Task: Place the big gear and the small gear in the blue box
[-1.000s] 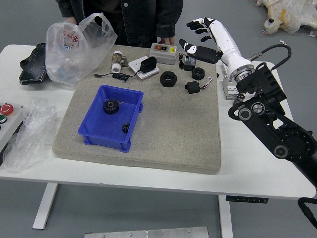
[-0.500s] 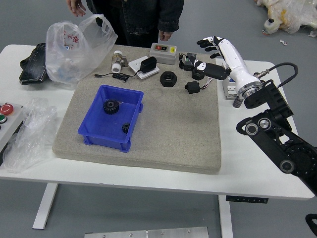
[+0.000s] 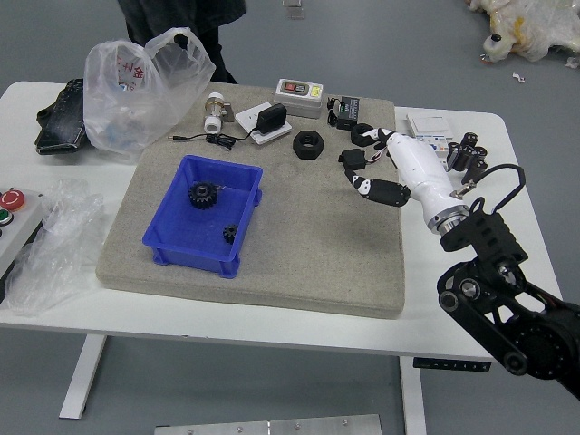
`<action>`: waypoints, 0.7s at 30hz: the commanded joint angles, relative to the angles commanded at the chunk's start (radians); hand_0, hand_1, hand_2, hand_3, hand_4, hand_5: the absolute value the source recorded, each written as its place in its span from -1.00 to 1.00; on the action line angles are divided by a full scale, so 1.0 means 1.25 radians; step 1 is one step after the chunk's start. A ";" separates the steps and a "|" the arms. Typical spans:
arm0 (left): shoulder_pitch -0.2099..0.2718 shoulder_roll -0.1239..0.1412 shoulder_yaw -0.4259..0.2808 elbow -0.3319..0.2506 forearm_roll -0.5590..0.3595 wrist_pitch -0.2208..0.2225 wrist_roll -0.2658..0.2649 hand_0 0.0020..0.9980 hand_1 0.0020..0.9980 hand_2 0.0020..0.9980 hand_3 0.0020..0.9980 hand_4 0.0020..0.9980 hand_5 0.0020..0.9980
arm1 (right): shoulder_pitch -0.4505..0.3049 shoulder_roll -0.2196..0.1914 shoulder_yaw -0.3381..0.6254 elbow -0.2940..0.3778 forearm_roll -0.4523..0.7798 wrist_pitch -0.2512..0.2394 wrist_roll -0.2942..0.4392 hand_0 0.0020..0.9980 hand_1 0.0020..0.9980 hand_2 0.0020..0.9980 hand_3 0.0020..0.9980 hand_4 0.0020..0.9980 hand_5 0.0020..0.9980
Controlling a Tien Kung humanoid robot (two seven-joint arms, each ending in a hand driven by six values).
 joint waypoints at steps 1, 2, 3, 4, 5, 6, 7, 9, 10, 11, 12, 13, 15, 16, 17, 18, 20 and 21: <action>0.000 0.000 0.001 0.000 -0.001 0.000 0.000 0.29 0.33 0.27 0.38 0.37 -0.68 | -0.008 0.001 -0.002 -0.002 -0.009 -0.004 0.001 -0.08 0.23 0.39 0.53 0.49 -0.37; 0.000 0.000 0.001 0.000 0.000 0.000 0.000 0.29 0.33 0.27 0.38 0.37 -0.68 | -0.016 0.003 -0.005 -0.005 -0.020 -0.008 0.001 -0.14 0.11 0.36 0.53 0.50 -0.43; 0.000 0.000 0.000 0.000 0.001 0.000 0.000 0.29 0.33 0.27 0.38 0.37 -0.68 | -0.022 0.004 -0.009 -0.009 -0.029 -0.011 0.001 -0.14 0.11 0.36 0.53 0.50 -0.43; 0.000 0.000 -0.002 0.000 0.003 -0.001 0.001 0.29 0.33 0.27 0.38 0.37 -0.68 | -0.026 0.006 -0.015 -0.015 -0.035 -0.013 -0.001 -0.14 0.11 0.36 0.53 0.50 -0.43; 0.000 0.000 -0.003 0.000 0.005 -0.001 0.002 0.29 0.33 0.27 0.38 0.37 -0.68 | -0.028 0.007 -0.022 -0.020 -0.038 -0.014 -0.003 -0.14 0.11 0.36 0.53 0.50 -0.43; 0.000 0.000 -0.003 0.000 0.006 -0.001 0.003 0.29 0.33 0.27 0.38 0.37 -0.68 | -0.030 0.007 -0.029 -0.026 -0.040 -0.015 -0.005 -0.14 0.11 0.36 0.53 0.50 -0.43; -0.001 0.000 -0.004 0.000 0.007 -0.001 0.003 0.29 0.33 0.27 0.38 0.37 -0.68 | -0.030 0.008 -0.037 -0.031 -0.039 -0.015 -0.007 -0.14 0.11 0.36 0.53 0.50 -0.43; -0.002 0.001 -0.004 0.000 0.009 -0.002 0.003 0.29 0.33 0.27 0.38 0.37 -0.68 | -0.029 0.009 -0.052 -0.036 -0.035 -0.015 -0.011 -0.19 0.07 0.34 0.42 0.43 -0.48; -0.003 0.001 -0.004 -0.001 0.010 -0.002 0.003 0.29 0.33 0.27 0.38 0.37 -0.68 | -0.028 0.009 -0.059 -0.036 -0.032 -0.015 -0.012 -0.19 0.07 0.34 0.42 0.43 -0.48; -0.003 0.001 -0.005 -0.001 0.011 -0.002 0.004 0.29 0.33 0.27 0.38 0.37 -0.68 | -0.025 0.009 -0.066 -0.034 -0.028 -0.015 -0.013 -0.19 0.07 0.34 0.42 0.43 -0.48; -0.004 0.002 -0.006 -0.001 0.013 -0.003 0.004 0.29 0.33 0.27 0.38 0.37 -0.68 | -0.022 0.010 -0.072 -0.032 -0.024 -0.014 -0.013 -0.19 0.07 0.34 0.42 0.43 -0.48; -0.005 0.002 -0.007 -0.001 0.014 -0.003 0.005 0.29 0.33 0.27 0.38 0.37 -0.68 | -0.019 0.011 -0.077 -0.029 -0.020 -0.013 -0.014 -0.19 0.07 0.34 0.42 0.43 -0.48; -0.006 0.004 -0.006 -0.001 0.014 -0.003 0.004 0.29 0.33 0.27 0.38 0.37 -0.68 | -0.008 0.013 -0.089 -0.021 -0.004 -0.010 -0.016 -0.23 0.00 0.24 0.28 0.35 -0.51; -0.007 0.004 -0.005 0.000 0.013 -0.003 0.004 0.29 0.33 0.27 0.38 0.37 -0.68 | 0.000 0.015 -0.096 -0.016 0.004 -0.008 -0.017 -0.23 0.00 0.24 0.28 0.35 -0.51; -0.008 0.005 -0.005 0.000 0.013 -0.003 0.003 0.29 0.33 0.27 0.38 0.37 -0.68 | 0.008 0.018 -0.101 -0.012 0.010 -0.007 -0.018 -0.23 0.00 0.24 0.28 0.35 -0.51; -0.008 0.005 -0.005 0.000 0.013 -0.003 0.003 0.29 0.33 0.27 0.38 0.37 -0.68 | 0.017 0.020 -0.106 -0.008 0.015 -0.006 -0.019 -0.23 0.00 0.24 0.28 0.35 -0.51; -0.008 0.005 -0.007 -0.001 0.014 -0.003 0.005 0.29 0.33 0.27 0.38 0.37 -0.68 | 0.053 0.031 -0.133 0.000 0.030 -0.004 -0.021 -0.24 -0.02 0.17 0.20 0.35 -0.44; -0.008 0.005 -0.009 -0.001 0.016 -0.003 0.006 0.29 0.33 0.27 0.38 0.37 -0.68 | 0.071 0.036 -0.148 0.002 0.036 -0.003 -0.023 -0.24 -0.02 0.17 0.20 0.35 -0.44</action>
